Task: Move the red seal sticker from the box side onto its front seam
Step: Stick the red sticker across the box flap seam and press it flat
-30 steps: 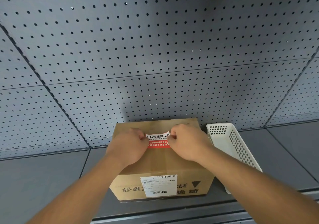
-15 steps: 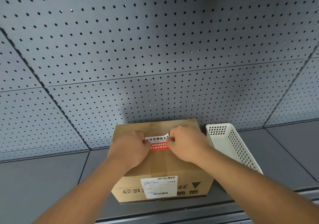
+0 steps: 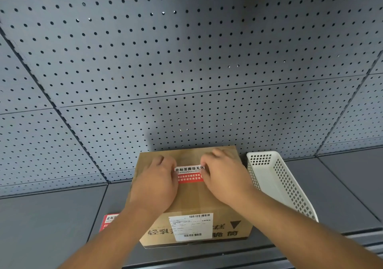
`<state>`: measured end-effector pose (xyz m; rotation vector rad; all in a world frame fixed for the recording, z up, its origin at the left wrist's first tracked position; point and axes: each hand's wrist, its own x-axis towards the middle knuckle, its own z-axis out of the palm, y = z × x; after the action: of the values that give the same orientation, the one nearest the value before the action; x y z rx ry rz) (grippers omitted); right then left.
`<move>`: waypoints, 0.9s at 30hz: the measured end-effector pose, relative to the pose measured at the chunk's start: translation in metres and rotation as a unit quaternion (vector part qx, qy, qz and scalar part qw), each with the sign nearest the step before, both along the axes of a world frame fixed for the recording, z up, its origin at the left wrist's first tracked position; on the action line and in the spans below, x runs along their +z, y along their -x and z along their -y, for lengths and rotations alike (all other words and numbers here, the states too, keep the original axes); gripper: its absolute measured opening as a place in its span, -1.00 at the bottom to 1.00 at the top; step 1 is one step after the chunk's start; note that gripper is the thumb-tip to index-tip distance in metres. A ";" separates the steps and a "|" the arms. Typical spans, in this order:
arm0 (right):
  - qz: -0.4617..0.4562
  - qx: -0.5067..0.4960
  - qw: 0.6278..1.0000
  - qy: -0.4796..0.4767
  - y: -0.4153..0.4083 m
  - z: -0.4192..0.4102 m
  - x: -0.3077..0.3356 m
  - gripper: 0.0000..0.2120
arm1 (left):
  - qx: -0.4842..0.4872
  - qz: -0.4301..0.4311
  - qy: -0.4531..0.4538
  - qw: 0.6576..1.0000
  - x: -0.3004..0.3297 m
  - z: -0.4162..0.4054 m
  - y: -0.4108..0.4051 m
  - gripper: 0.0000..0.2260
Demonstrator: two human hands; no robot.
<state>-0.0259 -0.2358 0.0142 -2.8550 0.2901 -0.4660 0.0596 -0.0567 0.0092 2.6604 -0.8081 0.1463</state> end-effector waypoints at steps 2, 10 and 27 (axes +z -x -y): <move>0.023 0.036 0.998 0.035 0.003 -0.005 -0.003 -0.87 | -0.038 0.043 -0.016 0.998 0.000 0.001 0.003 -0.79; -0.078 0.075 0.994 -0.011 0.008 -0.003 -0.006 -0.55 | -0.131 0.009 -0.065 0.989 -0.002 -0.005 0.009 -0.53; -0.083 0.078 0.993 -0.003 0.027 -0.002 -0.002 -0.52 | -0.105 0.023 -0.076 0.991 -0.001 -0.024 0.010 -0.45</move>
<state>-0.0527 -0.2336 0.0117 -2.8862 0.0949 -0.1978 0.0493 -0.0330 0.0080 2.6970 -1.1489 0.0962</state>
